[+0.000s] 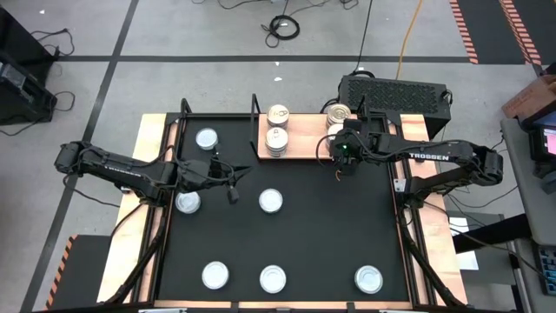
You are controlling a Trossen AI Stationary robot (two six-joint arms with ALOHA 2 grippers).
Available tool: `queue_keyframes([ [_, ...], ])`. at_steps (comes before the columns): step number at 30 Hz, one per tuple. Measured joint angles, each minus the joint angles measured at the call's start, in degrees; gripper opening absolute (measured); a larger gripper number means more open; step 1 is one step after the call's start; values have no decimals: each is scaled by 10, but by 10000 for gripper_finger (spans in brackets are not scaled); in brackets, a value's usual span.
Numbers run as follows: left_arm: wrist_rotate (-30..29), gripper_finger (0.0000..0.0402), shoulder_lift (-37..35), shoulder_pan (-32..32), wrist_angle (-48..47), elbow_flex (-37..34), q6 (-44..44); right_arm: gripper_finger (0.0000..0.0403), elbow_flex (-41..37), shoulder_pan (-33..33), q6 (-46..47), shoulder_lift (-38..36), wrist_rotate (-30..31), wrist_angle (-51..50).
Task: Stack canned seafood by type on shelf
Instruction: Stack the blue pink tuna can on top of the other blue pink tuna can on the shelf, then put the green tuna can on the shelf
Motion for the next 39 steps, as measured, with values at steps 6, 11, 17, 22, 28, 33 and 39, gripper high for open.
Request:
queue_keyframes([
  [6,0,46,0,0,0,0,0,0,0,1,0,0,0,0],
  [11,0,46,0,0,0,0,0,0,0,1,0,0,0,0],
  [17,0,46,0,0,0,0,1,22,0,5,7,0,1,-1],
  [22,0,46,0,0,-7,0,1,58,0,12,13,0,2,-3],
  [28,0,46,0,0,-10,0,0,93,0,16,11,0,7,-3],
  [33,0,46,0,0,-18,0,0,110,25,18,10,0,6,-33],
  [39,0,46,1,0,-38,0,-1,116,85,41,40,0,-1,-73],
])
